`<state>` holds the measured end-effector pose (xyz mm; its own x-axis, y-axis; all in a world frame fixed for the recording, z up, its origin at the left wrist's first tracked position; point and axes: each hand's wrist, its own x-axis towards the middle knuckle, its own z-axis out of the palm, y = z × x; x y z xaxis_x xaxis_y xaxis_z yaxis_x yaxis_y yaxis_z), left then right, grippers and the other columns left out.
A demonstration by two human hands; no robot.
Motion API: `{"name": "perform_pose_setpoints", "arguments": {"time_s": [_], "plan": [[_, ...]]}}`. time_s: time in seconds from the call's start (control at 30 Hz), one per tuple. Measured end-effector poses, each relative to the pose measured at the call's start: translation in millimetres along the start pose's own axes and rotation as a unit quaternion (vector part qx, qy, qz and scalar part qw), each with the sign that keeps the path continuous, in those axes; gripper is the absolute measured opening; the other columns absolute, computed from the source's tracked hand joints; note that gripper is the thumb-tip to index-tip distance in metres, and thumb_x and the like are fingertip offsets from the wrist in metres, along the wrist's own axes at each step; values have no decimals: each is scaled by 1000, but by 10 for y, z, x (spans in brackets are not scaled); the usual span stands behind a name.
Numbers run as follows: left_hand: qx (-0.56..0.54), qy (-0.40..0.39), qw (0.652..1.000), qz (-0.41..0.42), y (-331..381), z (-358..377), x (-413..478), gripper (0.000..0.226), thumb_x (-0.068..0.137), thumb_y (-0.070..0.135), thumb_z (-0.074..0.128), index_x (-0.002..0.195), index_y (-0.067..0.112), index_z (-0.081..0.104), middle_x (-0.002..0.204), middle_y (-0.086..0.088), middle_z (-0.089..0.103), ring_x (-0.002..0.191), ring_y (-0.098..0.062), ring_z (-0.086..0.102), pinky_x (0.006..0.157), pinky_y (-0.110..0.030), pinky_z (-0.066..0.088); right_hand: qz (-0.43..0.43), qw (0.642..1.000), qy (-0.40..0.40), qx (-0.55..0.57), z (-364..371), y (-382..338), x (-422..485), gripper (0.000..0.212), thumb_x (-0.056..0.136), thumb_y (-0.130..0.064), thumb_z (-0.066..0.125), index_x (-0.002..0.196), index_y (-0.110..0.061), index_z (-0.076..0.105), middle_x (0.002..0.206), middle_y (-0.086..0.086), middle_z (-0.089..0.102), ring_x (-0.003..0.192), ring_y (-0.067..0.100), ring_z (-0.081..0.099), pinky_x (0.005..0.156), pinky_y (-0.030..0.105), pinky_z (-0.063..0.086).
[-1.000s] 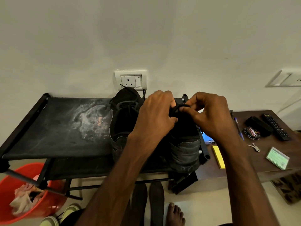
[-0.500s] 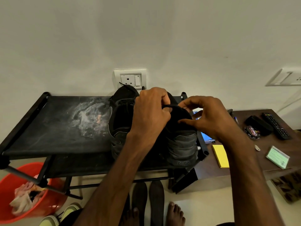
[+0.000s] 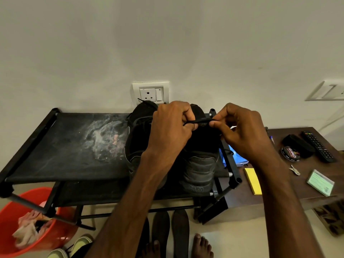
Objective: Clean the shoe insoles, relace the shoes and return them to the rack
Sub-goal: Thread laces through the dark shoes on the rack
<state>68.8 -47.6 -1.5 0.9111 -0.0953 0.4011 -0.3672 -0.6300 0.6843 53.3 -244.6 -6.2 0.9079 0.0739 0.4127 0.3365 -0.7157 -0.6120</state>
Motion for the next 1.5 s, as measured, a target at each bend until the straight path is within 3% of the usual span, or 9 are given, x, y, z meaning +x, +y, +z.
{"name": "perform_pose_setpoints", "arguments": {"time_s": [0.07, 0.13, 0.27, 0.4, 0.57, 0.83, 1.13, 1.37, 1.5], "plan": [[-8, -6, 1000, -2, 6, 9, 1, 17, 73, 22, 90, 73, 24, 73, 60, 16, 64, 61, 5, 63, 71, -14, 54, -6, 1000, 12, -11, -6, 7, 4, 7, 91, -17, 77, 92, -16, 70, 74, -15, 68, 76, 2, 67, 65, 16, 52], [-11, -6, 1000, -2, 12, 19, 4, 17, 74, 23, 90, 73, 24, 73, 61, 15, 66, 60, 3, 64, 76, -24, 58, -5, 1000, 17, -20, -12, 12, 6, 7, 92, -17, 76, 94, -16, 70, 75, -14, 68, 75, 2, 67, 63, 12, 49], [4, 0, 1000, -10, 10, 40, 6, 16, 76, 26, 89, 75, 25, 72, 61, 16, 65, 60, 4, 64, 69, -13, 53, -3, 999, 23, -34, 17, 20, -3, 7, 94, -22, 73, 97, -18, 69, 76, -7, 70, 72, 11, 68, 67, 32, 56], [13, 15, 1000, -9, 27, 55, 1, 16, 78, 24, 86, 76, 23, 71, 63, 15, 64, 62, -3, 65, 71, -29, 59, 1, 999, 34, -30, 47, 23, 2, 7, 95, -22, 72, 98, -17, 69, 74, -5, 72, 71, 14, 69, 69, 43, 57], [18, 23, 999, -15, 23, 90, 4, 17, 80, 23, 83, 77, 23, 67, 64, 14, 61, 64, -9, 65, 74, -40, 58, 18, 999, 42, -22, 83, 26, 16, 7, 94, -22, 72, 97, -16, 71, 73, -5, 72, 69, 15, 68, 70, 44, 56], [34, -8, 999, 0, 17, 74, 15, 17, 81, 32, 85, 87, 25, 70, 70, 13, 64, 68, -7, 66, 74, -33, 61, 62, 998, -2, 7, -22, 32, 20, 4, 93, -25, 74, 96, -23, 74, 72, -4, 74, 71, 14, 72, 75, 45, 61], [50, -8, 999, -8, 17, 84, 13, 15, 82, 37, 82, 85, 26, 72, 72, 13, 66, 72, -9, 66, 73, -35, 61, 36, 997, -63, -34, -113, -94, -2, 12, 82, -29, 85, 90, -25, 77, 78, -14, 73, 78, -3, 68, 74, 8, 52], [30, 5, 999, -28, -14, 97, 15, 12, 81, 32, 84, 80, 25, 75, 68, 13, 67, 70, -8, 67, 72, -35, 61, 32, 998, -17, -58, -50, -95, 19, 7, 88, -26, 80, 91, -20, 82, 77, -9, 75, 71, 1, 69, 67, 11, 52], [24, 6, 999, -30, -24, 95, 17, 13, 82, 34, 83, 80, 25, 74, 69, 14, 68, 68, -7, 67, 72, -35, 61, 48, 997, 7, -60, 3, -82, 27, 7, 89, -27, 79, 91, -22, 82, 75, -9, 75, 69, 6, 69, 70, 30, 59]]}}
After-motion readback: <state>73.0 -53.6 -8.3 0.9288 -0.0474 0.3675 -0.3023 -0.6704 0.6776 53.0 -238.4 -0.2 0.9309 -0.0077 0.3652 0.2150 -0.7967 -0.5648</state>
